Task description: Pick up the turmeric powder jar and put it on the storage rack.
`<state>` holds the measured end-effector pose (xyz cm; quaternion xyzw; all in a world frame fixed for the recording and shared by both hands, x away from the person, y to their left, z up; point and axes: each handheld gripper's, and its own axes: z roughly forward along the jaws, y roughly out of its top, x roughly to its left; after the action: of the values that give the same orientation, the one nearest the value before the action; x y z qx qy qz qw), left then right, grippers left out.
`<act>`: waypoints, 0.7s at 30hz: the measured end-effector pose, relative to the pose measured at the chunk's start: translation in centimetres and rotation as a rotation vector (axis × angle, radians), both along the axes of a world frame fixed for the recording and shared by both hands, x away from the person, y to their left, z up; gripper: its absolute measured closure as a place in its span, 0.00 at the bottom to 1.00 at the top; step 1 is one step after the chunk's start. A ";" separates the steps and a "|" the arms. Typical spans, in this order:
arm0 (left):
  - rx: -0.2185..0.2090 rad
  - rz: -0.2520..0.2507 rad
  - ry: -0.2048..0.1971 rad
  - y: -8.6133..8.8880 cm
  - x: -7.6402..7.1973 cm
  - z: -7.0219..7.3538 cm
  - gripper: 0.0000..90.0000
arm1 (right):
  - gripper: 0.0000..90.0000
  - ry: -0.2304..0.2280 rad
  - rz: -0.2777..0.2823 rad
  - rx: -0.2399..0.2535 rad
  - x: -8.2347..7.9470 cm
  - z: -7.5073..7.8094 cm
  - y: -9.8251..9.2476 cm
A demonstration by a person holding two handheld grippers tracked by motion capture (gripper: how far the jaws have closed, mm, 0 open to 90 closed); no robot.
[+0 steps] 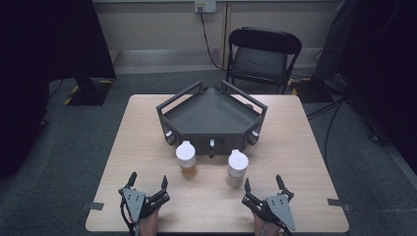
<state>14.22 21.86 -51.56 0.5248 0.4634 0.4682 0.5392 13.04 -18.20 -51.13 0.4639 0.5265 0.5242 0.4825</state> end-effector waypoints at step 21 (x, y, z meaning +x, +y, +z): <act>0.000 0.017 0.001 -0.3 0.0 0.0 0.00 | 0.01 -0.008 0.001 0.010 -0.1 -0.2 0.0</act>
<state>14.18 21.59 -51.55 0.5210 0.4680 0.4724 0.5351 12.91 -18.24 -51.31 0.4639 0.5220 0.5292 0.4819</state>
